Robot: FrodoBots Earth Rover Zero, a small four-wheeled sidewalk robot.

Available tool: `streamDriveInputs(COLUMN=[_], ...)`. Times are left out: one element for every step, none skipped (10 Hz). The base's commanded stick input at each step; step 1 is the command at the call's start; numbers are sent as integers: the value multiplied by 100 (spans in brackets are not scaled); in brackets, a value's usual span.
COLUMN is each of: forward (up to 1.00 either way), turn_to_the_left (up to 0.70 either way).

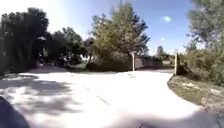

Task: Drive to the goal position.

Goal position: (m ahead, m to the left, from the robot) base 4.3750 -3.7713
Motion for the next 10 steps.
streamDriveInputs(forward=[70, 70, 70, 70, 70, 70, 70, 70, 70, 70], turn_to_the_left=[0, -25, -35, -35, -35, -35, -35, -23, -2, 0])
